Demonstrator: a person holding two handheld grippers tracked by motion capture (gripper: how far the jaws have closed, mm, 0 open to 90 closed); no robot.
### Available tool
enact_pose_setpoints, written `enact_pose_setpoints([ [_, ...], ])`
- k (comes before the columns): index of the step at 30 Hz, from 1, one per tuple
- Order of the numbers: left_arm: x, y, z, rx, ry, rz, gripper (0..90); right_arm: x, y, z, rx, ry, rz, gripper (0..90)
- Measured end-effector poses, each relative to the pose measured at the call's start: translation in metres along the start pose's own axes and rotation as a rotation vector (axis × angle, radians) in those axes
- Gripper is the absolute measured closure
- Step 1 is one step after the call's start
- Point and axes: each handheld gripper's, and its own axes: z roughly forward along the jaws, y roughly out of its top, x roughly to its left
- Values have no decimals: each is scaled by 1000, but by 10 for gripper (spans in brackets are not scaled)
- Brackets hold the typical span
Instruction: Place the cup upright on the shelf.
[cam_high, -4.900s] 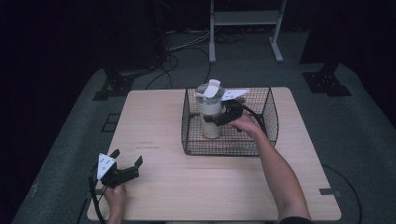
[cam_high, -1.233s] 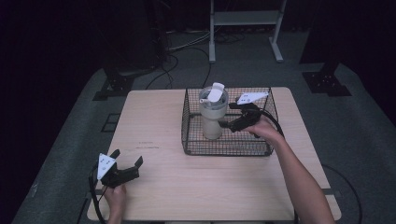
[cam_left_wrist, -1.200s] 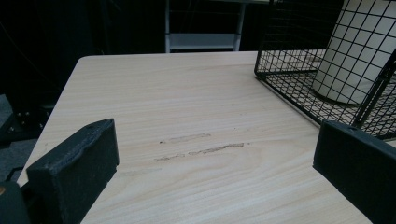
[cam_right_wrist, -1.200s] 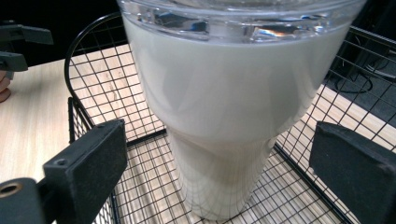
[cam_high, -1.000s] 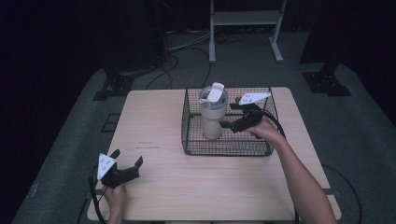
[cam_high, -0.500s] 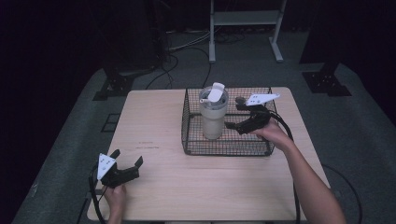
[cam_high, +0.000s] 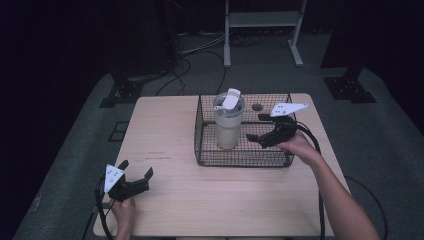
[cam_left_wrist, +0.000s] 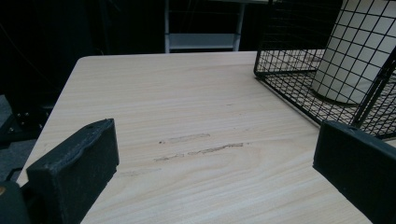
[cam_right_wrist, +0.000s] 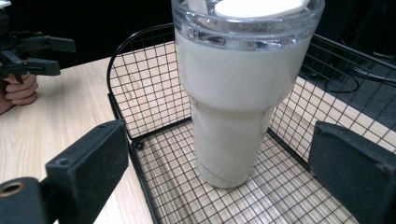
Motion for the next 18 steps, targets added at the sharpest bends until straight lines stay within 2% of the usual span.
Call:
enact_pose_setpoints([
  [5,0,0,0,0,0,0,0,1,-4,-8,15,-4,12,44],
  [8,0,0,0,1,0,-2,0,2,-5,-13,-2,-2,15,44],
  [18,0,0,0,1,0,0,0,4,-13,-28,-6,-11,12,44],
])
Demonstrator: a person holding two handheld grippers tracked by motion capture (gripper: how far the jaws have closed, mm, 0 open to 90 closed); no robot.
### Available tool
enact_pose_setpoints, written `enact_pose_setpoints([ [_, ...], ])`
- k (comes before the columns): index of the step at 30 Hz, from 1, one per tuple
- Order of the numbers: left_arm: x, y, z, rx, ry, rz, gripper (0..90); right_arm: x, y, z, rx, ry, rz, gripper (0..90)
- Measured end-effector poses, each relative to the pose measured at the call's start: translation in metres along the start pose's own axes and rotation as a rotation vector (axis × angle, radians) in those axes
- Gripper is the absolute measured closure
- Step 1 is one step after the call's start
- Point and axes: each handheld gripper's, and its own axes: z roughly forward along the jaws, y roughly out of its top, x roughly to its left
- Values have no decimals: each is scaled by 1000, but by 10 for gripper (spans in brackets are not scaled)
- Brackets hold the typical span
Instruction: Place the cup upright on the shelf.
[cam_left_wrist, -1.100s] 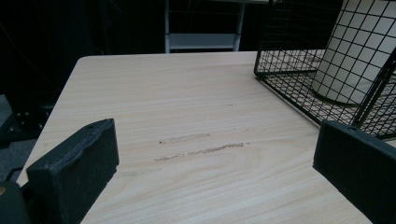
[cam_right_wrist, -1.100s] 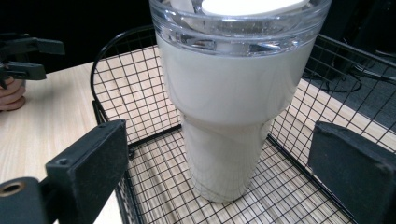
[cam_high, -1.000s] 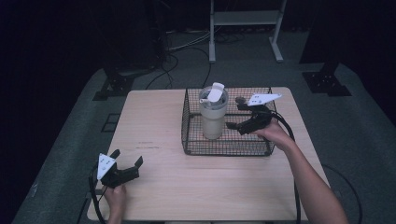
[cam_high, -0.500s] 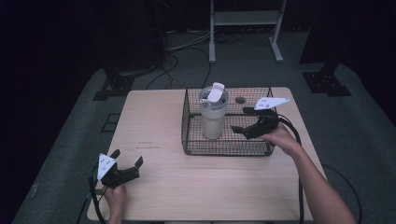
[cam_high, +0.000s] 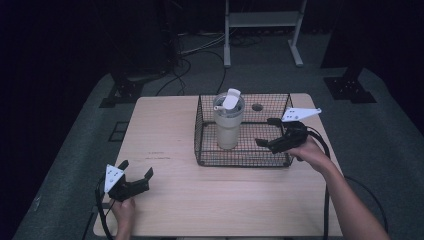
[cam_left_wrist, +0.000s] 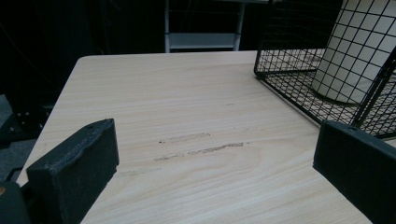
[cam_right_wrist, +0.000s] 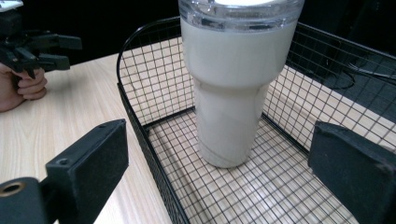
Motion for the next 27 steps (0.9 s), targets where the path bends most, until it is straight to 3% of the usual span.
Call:
enact_pose_setpoints([
  [27,0,0,0,3,1,0,0,20,-14,-28,-13,26,-14,46],
])
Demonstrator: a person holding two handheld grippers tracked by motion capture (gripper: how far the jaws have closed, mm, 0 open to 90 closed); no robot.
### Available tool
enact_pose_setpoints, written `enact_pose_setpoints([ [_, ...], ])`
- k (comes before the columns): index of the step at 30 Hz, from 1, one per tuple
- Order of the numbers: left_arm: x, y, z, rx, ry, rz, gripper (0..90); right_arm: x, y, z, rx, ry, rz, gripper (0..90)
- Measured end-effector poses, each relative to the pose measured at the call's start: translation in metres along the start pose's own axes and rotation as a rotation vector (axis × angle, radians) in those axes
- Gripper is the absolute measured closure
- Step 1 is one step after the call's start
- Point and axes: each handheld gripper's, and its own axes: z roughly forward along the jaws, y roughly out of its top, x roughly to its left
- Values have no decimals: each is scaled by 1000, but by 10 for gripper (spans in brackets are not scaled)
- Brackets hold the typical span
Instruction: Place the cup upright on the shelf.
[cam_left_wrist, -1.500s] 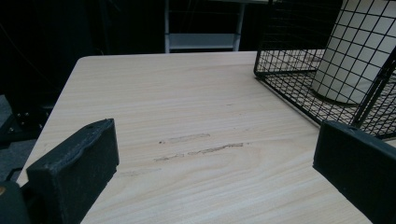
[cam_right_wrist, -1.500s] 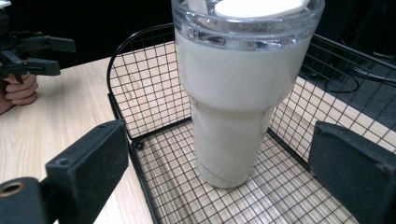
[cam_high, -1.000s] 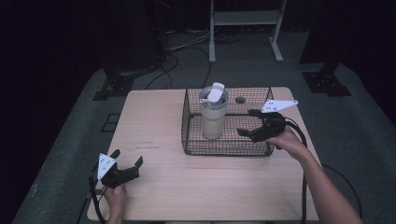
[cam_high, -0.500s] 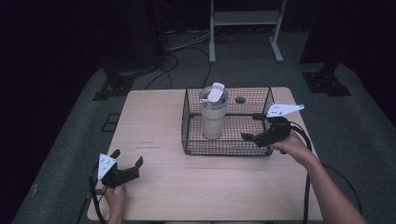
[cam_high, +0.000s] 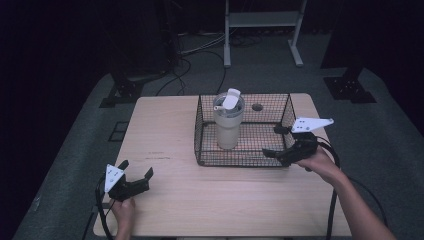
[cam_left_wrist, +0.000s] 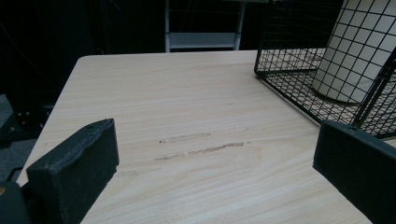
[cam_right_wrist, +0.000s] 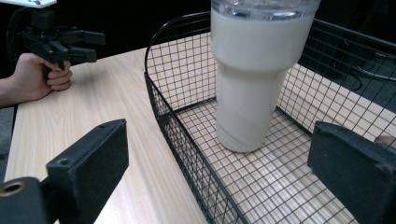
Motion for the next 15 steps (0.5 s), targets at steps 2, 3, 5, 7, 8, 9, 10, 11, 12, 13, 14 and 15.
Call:
enact_pose_setpoints([
  [2,0,0,0,0,0,1,0,1,-3,-2,1,1,3,46],
  [3,0,0,0,1,0,1,0,2,-5,-4,4,2,3,46],
  [5,0,0,0,1,1,1,0,3,-8,-7,1,1,10,46],
  [7,0,0,0,1,1,0,0,3,-11,-10,-4,0,16,46],
  [8,0,0,0,1,1,1,0,3,-13,-11,-5,0,21,46],
  [9,0,0,0,1,1,1,0,3,-15,-13,-9,-3,21,46],
  [10,0,0,0,1,1,1,0,3,-17,-14,-5,-7,22,46],
  [11,0,0,0,1,1,1,0,2,-19,-15,-9,-9,26,46],
  [12,0,0,0,1,0,1,0,2,-20,-17,-10,-10,32,46],
  [13,0,0,0,1,1,0,0,2,-22,-18,-8,-13,32,46],
  [14,0,0,0,1,1,1,0,2,-24,-20,-10,-16,34,46],
  [15,0,0,0,1,1,1,0,2,-25,-21,-10,-17,38,46],
])
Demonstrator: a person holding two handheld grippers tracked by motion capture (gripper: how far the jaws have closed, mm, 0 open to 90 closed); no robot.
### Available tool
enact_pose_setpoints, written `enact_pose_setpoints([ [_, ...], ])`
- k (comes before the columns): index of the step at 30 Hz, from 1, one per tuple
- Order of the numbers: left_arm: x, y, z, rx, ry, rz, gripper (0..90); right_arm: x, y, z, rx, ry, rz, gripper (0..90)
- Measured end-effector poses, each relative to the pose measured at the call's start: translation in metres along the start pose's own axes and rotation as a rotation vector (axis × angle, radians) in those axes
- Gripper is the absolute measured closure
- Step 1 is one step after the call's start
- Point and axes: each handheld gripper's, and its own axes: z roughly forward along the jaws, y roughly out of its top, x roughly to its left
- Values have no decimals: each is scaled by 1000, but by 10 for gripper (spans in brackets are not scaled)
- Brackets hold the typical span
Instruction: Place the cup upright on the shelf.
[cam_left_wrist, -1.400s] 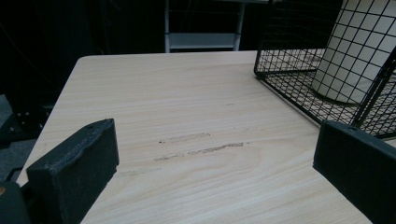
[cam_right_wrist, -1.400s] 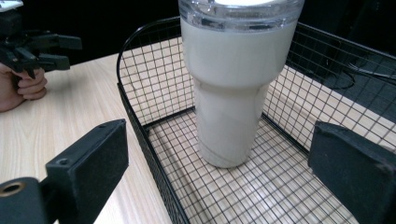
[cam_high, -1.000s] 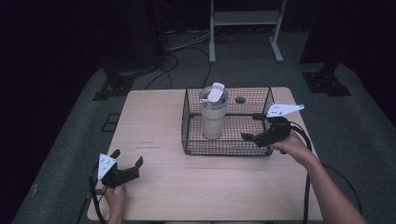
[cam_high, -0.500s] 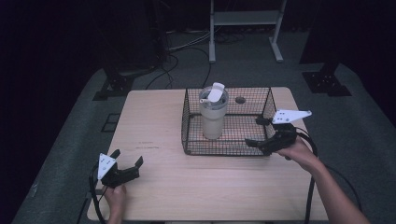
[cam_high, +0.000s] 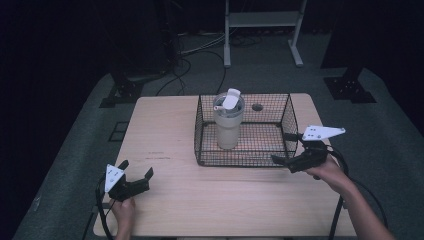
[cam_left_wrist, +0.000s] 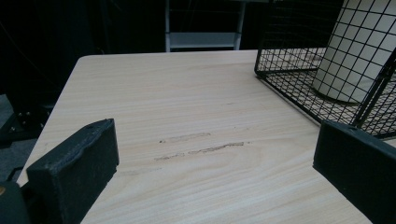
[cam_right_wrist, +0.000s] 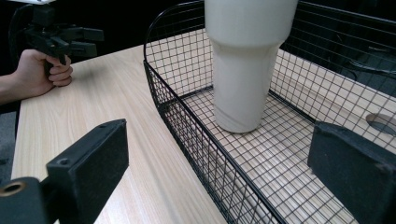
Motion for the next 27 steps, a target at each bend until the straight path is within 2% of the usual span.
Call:
enact_pose_setpoints([
  [10,0,0,0,0,1,0,0,0,-8,-9,-2,-16,8,46],
  [27,0,0,0,0,2,3,0,3,-34,-21,-7,-34,40,47],
])
